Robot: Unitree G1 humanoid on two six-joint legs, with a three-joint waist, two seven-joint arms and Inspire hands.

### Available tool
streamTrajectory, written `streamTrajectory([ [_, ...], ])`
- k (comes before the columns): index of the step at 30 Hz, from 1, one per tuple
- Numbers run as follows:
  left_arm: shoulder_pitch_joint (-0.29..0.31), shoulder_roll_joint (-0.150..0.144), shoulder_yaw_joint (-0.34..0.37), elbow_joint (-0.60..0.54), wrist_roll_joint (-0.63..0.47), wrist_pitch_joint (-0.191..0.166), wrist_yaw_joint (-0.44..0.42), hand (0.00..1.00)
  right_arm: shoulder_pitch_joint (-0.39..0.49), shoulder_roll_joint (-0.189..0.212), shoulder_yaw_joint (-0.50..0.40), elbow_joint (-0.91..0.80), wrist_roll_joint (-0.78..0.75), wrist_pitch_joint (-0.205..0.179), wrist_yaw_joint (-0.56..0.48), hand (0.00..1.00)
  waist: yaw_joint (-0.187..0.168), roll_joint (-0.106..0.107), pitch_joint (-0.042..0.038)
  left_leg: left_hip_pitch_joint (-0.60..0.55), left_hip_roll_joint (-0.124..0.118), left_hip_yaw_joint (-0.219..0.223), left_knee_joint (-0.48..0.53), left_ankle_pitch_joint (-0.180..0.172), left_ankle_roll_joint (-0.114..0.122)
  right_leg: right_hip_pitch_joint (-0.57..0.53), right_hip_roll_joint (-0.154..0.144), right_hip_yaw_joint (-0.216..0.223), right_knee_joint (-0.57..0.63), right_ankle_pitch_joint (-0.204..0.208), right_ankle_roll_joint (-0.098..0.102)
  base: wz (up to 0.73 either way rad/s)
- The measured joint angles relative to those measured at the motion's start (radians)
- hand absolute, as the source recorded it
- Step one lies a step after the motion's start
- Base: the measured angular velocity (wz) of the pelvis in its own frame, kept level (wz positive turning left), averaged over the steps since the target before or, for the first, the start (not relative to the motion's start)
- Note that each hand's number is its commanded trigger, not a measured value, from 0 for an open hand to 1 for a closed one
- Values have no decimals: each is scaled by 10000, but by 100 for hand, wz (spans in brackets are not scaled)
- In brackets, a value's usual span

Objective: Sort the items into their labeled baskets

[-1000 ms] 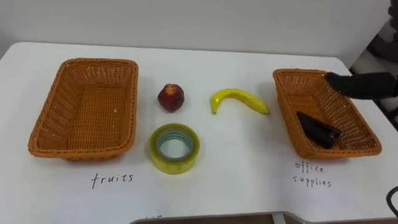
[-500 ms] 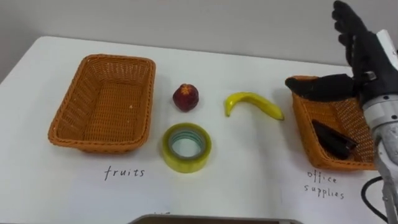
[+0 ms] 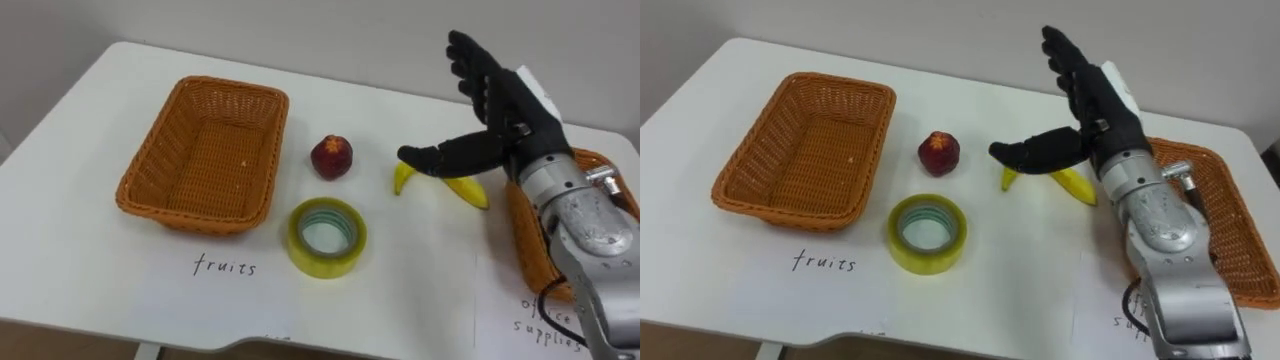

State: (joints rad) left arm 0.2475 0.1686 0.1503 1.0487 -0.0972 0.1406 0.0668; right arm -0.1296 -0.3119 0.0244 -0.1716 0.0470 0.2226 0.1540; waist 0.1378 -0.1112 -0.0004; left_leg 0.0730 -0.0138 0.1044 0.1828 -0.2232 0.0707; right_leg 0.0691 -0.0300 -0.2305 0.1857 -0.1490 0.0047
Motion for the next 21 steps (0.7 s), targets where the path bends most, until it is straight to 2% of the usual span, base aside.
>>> streamTrajectory([
  [3, 10, 14, -81, -1, -7, 78, 5, 0, -1, 67, 44, 7, 16, 112, 8, 0, 66, 0, 1, -9, 0, -19, 5, 0, 0, 5, 6, -43, -6, 0, 0, 1],
  [7, 6, 6, -97, 3, -3, 131, 73, 0, -1, 419, 119, 6, -71, 113, -2, 0, 68, -2, 7, -11, 1, -19, 12, 0, 0, 8, 4, -43, -8, 0, 0, 0],
  [16, -250, 2, -116, 2, -49, 136, -9, 0, -48, 531, 420, 5, -576, 113, 21, 0, 102, 13, 17, -136, 1, -50, 96, -3, 0, -50, -29, -175, -6, 0, 0, 1],
  [21, -292, 53, -379, 2, -87, 122, 130, 0, -90, 527, 799, 80, -754, 112, 113, 0, 117, 17, 18, -134, 0, -81, 92, -2, 0, -45, -27, -191, -6, 0, 0, 0],
])
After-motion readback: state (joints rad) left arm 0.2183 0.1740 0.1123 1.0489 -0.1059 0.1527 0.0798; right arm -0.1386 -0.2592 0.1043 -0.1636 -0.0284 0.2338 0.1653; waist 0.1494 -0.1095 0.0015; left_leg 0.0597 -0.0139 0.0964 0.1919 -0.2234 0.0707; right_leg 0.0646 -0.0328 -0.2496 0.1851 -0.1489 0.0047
